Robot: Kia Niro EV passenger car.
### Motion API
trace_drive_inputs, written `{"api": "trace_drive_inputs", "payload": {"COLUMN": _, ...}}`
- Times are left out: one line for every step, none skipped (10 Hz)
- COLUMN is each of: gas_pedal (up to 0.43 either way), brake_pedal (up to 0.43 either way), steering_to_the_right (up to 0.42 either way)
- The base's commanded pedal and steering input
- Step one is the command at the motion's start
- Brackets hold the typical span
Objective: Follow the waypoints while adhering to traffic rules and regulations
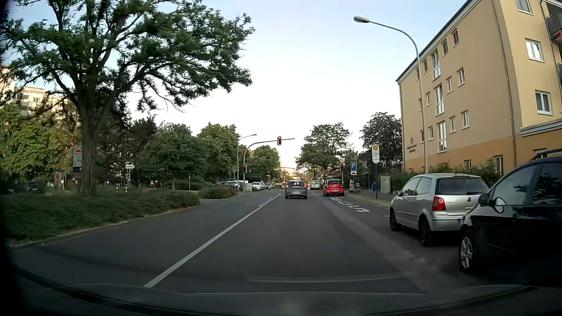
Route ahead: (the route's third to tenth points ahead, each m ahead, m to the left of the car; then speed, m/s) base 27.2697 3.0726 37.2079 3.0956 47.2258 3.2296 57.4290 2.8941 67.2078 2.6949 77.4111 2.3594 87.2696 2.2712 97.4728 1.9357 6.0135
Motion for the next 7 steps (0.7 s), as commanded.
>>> {"api": "trace_drive_inputs", "payload": {"gas_pedal": 0.000, "brake_pedal": 0.030, "steering_to_the_right": 0.002}}
{"api": "trace_drive_inputs", "payload": {"gas_pedal": 0.000, "brake_pedal": 0.030, "steering_to_the_right": 0.002}}
{"api": "trace_drive_inputs", "payload": {"gas_pedal": 0.000, "brake_pedal": 0.030, "steering_to_the_right": 0.002}}
{"api": "trace_drive_inputs", "payload": {"gas_pedal": 0.000, "brake_pedal": 0.024, "steering_to_the_right": 0.002}}
{"api": "trace_drive_inputs", "payload": {"gas_pedal": 0.000, "brake_pedal": 0.030, "steering_to_the_right": 0.002}}
{"api": "trace_drive_inputs", "payload": {"gas_pedal": 0.000, "brake_pedal": 0.030, "steering_to_the_right": 0.001}}
{"api": "trace_drive_inputs", "payload": {"gas_pedal": 0.000, "brake_pedal": 0.030, "steering_to_the_right": 0.000}}
